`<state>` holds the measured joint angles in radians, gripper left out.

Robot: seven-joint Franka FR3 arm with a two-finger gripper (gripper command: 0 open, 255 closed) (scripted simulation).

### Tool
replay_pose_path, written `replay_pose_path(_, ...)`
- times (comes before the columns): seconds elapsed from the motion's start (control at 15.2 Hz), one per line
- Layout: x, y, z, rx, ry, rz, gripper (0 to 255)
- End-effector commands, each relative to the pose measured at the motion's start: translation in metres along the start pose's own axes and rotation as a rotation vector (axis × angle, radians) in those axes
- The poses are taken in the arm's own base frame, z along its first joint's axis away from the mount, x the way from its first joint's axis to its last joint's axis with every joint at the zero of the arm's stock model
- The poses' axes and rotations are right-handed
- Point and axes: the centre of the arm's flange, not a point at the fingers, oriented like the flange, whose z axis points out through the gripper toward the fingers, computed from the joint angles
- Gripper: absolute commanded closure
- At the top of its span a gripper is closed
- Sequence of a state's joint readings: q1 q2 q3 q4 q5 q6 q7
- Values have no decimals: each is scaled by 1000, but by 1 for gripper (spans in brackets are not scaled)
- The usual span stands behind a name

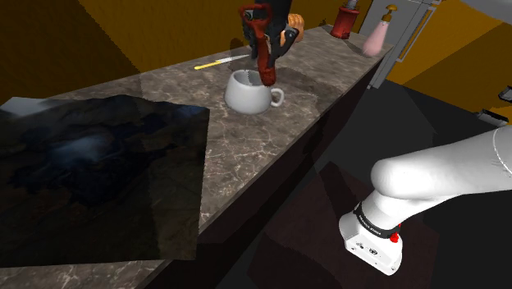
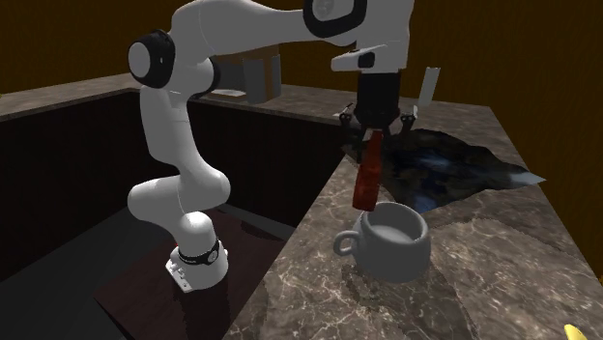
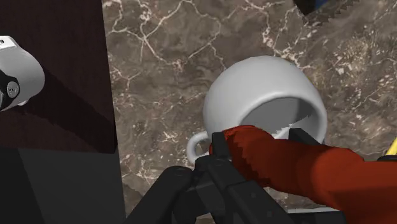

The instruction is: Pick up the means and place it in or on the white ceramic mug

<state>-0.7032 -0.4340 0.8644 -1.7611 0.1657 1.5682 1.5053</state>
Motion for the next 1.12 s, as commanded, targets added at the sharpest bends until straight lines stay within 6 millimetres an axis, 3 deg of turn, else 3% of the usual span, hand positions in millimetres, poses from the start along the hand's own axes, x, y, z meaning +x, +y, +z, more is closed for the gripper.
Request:
replay_pose_path(0.0,27,-13,8,-6,0,4,255)
replay_pose_path(0.13,51,-25,12,-6,0,4,255)
replay_pose_path(1.06,38,-18,86,-6,0,4,255)
